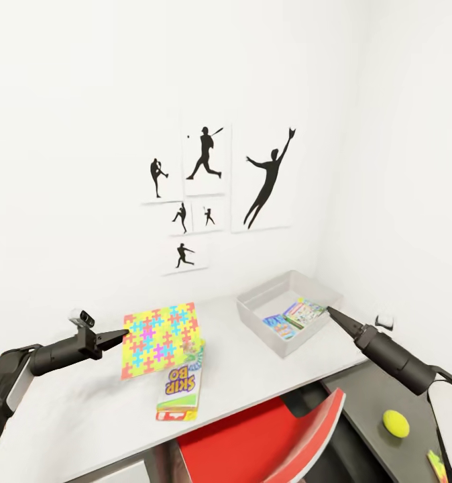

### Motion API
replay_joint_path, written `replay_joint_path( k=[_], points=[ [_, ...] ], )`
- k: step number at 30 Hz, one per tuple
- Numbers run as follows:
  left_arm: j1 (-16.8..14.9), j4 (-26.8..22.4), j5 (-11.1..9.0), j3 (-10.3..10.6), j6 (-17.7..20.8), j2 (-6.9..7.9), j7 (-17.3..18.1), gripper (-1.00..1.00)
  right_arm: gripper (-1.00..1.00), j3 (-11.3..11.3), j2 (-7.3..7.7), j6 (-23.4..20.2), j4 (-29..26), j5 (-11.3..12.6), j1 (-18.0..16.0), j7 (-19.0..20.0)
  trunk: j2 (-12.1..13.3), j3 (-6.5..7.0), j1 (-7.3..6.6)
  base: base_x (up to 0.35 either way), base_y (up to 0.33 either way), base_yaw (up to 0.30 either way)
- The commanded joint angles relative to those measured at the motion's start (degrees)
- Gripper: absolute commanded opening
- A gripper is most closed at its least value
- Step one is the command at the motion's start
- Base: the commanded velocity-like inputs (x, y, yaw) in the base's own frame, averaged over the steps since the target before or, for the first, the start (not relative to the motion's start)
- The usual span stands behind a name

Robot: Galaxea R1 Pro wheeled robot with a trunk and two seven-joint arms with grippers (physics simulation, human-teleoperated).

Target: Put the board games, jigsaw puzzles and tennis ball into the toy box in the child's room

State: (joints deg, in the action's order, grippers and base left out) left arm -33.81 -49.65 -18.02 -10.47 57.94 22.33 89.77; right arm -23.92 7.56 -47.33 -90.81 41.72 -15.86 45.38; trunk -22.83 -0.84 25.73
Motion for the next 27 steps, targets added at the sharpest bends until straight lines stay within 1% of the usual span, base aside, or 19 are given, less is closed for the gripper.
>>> replay_joint_path(
  k=[1, 9, 13, 19, 27],
  points=[
    [0.0, 0.0, 0.0, 0.0, 0.6, 0.01, 0.2, -1.0, 1.0, -0.1, 0.0, -0.3, 0.0, 0.1, -0.1, 0.1, -0.1, -0.07, 0.05, 0.227, -0.122, -0.049],
    [0.0, 0.0, 0.0, 0.1, 0.6, -0.18, 0.2, -1.0, 1.0, -0.1, 0.0, -0.2, 0.0, 0.0, -0.1, 0.2, -0.1, -0.05, 0.05, 0.224, -0.157, -0.006],
    [0.0, 0.0, 0.0, 0.1, 0.6, -0.18, 0.2, -1.0, 1.0, -0.1, 0.0, -0.2, 0.0, 0.0, -0.1, 0.2, -0.1, -0.05, 0.05, 0.152, -0.193, 0.189],
    [0.0, 0.0, 0.0, 0.2, 0.6, -0.26, 0.2, -1.0, 1.0, -0.1, 0.0, -0.2, 0.0, 0.0, -0.1, 0.2, -0.1, -0.05, 0.05, 0.025, -0.033, 0.218],
    [0.0, 0.0, 0.0, 0.2, 0.6, -0.35, 0.2, -1.0, 1.0, -0.1, 0.0, -0.2, 0.0, 0.0, -0.1, 0.2, -0.1, -0.05, 0.05, 0.127, -0.031, 0.024]
  ],
)
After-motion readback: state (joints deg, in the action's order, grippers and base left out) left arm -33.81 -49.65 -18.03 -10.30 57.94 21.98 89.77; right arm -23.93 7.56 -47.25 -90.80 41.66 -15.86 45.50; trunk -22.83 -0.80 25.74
